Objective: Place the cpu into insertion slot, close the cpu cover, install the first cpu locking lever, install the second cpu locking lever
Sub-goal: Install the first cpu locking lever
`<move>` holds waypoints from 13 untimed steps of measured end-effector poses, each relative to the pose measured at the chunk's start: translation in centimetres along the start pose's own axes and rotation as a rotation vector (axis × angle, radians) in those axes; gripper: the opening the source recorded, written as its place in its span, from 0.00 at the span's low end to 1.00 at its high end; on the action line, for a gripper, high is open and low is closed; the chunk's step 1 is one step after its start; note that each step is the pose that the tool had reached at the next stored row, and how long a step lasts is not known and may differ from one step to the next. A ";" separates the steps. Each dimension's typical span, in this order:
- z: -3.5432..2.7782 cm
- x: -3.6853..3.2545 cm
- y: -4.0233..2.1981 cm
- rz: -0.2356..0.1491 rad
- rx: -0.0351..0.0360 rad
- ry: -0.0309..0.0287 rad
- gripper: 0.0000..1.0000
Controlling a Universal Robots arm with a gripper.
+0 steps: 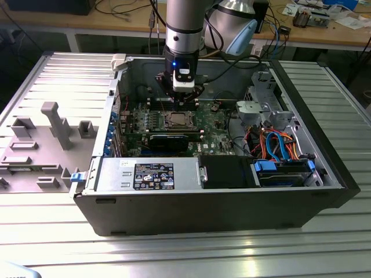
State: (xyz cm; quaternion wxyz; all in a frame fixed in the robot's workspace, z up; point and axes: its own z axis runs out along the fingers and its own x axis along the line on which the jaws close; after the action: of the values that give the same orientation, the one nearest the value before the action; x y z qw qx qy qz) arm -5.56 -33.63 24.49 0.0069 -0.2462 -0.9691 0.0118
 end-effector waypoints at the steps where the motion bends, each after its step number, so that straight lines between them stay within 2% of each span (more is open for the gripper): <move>1: 0.00 0.00 0.00 0.000 0.0000 0.0000 0.11; 13: 0.00 0.00 0.00 -0.018 0.0001 -0.0005 0.11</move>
State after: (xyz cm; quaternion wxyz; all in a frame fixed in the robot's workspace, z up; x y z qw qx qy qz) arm -5.56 -33.63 24.49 0.0068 -0.2372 -0.9714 0.0118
